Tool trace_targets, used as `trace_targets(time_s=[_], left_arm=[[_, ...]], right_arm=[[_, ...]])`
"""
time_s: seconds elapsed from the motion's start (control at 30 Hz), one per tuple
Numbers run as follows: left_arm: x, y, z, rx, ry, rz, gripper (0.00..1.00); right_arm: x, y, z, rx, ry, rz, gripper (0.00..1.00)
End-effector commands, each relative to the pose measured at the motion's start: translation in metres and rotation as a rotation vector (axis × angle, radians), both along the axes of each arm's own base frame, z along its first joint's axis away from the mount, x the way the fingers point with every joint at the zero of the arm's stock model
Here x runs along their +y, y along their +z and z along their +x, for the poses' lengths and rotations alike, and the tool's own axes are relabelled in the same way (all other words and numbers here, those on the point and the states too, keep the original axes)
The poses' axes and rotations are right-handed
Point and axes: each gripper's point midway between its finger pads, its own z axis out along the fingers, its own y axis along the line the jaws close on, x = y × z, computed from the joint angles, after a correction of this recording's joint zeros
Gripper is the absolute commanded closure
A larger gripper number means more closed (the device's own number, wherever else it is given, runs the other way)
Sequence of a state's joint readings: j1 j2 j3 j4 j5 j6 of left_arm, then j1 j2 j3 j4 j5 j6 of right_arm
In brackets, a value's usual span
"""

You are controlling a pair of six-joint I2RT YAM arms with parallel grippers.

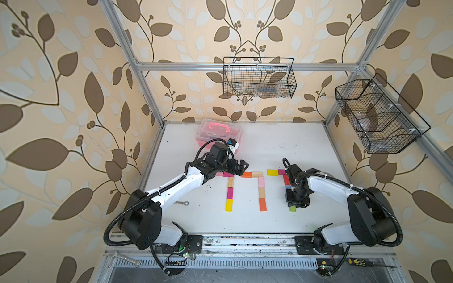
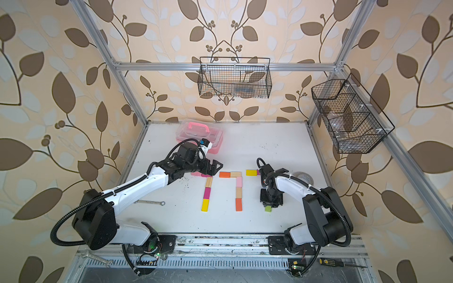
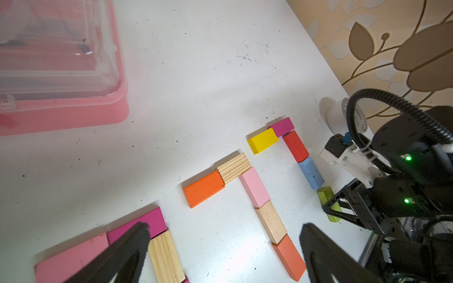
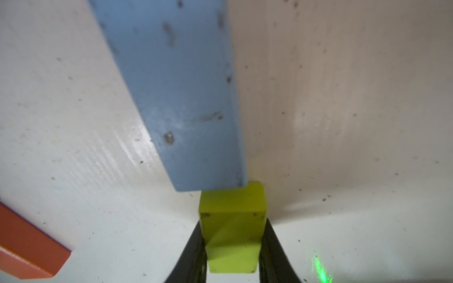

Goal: Assemble the number 7 with building blocks
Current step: Assemble the building block at the center of the board.

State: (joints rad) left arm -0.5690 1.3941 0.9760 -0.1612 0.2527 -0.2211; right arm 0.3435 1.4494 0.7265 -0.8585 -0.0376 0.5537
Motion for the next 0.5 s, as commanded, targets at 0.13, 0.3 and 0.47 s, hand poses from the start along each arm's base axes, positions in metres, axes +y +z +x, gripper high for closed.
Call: trace_targets(time_s=[0.13,0.3,0.47], left_arm=[[-0.004,0.0096,0.0016,-0.017,-0.001,-0.03,0.01],[-0.0044,0.0097,0.0014,-0.017,-0.003,-0.031,0.01],[-0.0031,0.0103,0.0007,-0.019,-0.001,-0.027,0.01]], right_arm=[[0.0027,-0.0017,0.0051,0.0,0.019,0.005,0.8],[0.003,-0.0035,0.0039,0.008,0.019,0.005,0.7],[0.0006,-0.0012,0.0004,0.008,0.008,-0.008,0.29]])
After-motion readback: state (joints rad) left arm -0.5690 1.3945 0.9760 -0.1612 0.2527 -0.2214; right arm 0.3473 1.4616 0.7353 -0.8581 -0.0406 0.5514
